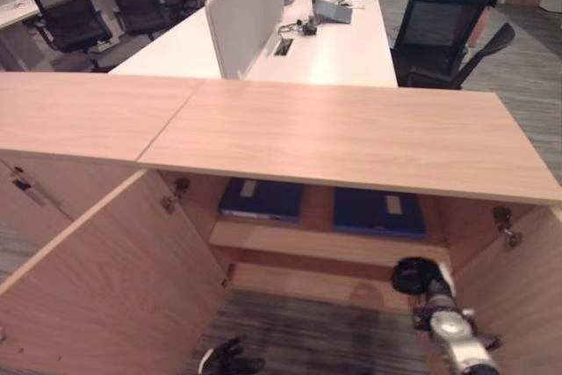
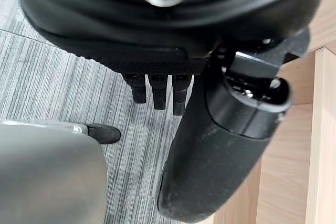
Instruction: Put the empty folder in the office cabinet
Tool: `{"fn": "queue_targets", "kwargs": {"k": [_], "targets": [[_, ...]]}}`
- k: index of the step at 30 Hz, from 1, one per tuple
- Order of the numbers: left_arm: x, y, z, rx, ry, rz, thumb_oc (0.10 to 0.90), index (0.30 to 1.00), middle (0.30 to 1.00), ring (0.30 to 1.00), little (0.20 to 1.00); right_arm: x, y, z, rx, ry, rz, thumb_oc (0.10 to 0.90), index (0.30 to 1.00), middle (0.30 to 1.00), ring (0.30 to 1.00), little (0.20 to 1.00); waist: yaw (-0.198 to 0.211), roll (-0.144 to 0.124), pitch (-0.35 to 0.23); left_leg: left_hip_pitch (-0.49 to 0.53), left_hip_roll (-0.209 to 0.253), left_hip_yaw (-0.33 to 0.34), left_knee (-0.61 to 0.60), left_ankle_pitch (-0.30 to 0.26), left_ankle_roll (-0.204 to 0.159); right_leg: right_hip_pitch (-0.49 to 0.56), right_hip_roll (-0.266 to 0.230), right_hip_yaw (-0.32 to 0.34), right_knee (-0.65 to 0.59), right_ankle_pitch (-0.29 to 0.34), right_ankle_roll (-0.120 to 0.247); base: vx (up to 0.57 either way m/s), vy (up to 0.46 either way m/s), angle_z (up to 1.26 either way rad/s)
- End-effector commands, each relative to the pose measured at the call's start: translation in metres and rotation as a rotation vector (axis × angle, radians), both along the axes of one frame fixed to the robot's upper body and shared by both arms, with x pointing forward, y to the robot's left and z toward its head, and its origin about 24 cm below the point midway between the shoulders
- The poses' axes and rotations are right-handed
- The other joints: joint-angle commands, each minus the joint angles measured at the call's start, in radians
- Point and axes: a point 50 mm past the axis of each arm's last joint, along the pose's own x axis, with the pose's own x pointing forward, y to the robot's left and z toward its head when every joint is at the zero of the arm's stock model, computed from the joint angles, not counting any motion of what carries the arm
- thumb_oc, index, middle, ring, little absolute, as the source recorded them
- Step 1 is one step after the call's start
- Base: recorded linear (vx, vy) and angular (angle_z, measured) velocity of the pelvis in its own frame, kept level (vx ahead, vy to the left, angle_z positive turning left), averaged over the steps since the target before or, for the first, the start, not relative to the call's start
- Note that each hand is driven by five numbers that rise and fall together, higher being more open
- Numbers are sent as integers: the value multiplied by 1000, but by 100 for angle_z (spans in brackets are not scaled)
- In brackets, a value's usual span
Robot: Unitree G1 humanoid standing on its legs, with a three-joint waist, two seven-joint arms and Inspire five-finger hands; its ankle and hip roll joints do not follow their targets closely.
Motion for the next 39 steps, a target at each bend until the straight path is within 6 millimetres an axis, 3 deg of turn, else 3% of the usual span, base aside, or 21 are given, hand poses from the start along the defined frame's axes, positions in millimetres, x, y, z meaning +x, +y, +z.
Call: {"fn": "queue_targets", "kwargs": {"k": [1,10,19,28,39], "targets": [[32,-11,6,-16,-86,-65,800,900,900,900,900,54,4,67,-166,-278,133,400,300,300,300,300,23,29,22,14,30,-52,-2,-98,-52,80,-25,-23,139,-198,56,0,0,0],[19,-11,3,-13,-48,-123,800,900,900,900,900,69,-8,101,-351,-347,194,400,300,300,300,300,53,21,36,0,29,-75,-2,-91,-54,86,-19,-43,131,-201,54,-3,-24,6],[16,-9,3,5,-43,-175,800,900,900,900,900,87,-15,108,-357,-322,144,400,300,300,300,300,112,25,84,-44,25,-117,-2,-69,-56,58,-19,-78,156,-213,50,-32,-25,13],[31,-10,9,23,-102,-207,800,900,900,900,900,102,-29,122,-308,-351,9,400,300,300,300,300,161,72,180,-121,20,-152,6,-36,-56,-29,-37,-107,234,-235,41,-91,8,18],[34,-11,11,23,-123,-215,800,900,900,900,900,109,-40,134,-303,-370,-57,400,300,300,300,300,187,113,239,-185,18,-169,20,-12,-50,-111,-62,-102,309,-255,37,-47,7,8]]}}
